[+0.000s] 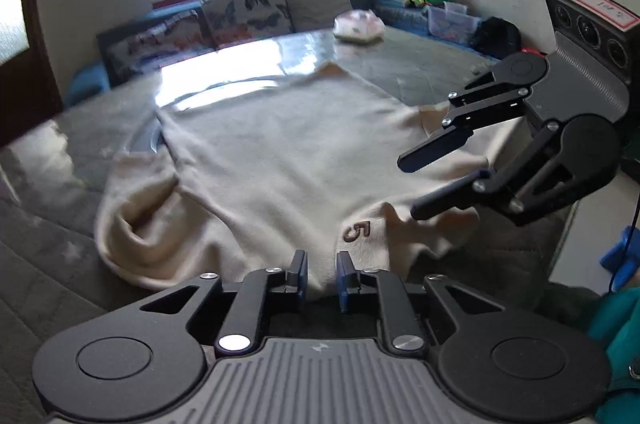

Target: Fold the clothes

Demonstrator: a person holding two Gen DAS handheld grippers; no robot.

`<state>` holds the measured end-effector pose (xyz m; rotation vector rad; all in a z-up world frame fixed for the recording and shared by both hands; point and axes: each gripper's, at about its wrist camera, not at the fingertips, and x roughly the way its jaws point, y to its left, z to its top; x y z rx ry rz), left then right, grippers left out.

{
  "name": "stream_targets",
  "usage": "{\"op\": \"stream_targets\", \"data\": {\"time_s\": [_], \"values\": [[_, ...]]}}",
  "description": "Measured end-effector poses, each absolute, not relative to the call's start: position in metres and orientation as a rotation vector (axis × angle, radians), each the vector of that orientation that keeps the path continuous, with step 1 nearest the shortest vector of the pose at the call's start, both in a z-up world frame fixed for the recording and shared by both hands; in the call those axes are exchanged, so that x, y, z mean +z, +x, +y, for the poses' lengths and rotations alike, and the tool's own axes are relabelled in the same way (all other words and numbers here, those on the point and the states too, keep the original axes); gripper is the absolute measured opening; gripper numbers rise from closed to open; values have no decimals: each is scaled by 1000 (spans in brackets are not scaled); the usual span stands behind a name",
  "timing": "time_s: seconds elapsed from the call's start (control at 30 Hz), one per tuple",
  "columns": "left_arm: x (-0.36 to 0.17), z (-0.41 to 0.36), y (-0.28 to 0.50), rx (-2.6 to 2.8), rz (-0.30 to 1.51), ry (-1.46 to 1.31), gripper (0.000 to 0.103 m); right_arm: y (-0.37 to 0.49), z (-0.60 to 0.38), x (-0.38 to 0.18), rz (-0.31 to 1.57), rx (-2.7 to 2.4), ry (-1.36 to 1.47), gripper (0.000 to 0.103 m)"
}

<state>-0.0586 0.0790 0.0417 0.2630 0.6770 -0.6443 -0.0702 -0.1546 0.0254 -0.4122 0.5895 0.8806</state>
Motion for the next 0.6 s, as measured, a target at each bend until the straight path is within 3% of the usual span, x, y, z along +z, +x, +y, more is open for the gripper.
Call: {"op": "stream_targets", "data": {"time_s": [0.2,0.37,0.6], "values": [[58,61,-41,-610,609,190,18,-66,-152,16,653,890,-329,35],[34,35,-31,-664,657,170,18,-93,-160,9,653,932,-395,36],[15,38,-38,-671,688,186,23,-105,-228,31,661,804,-240,37]]}}
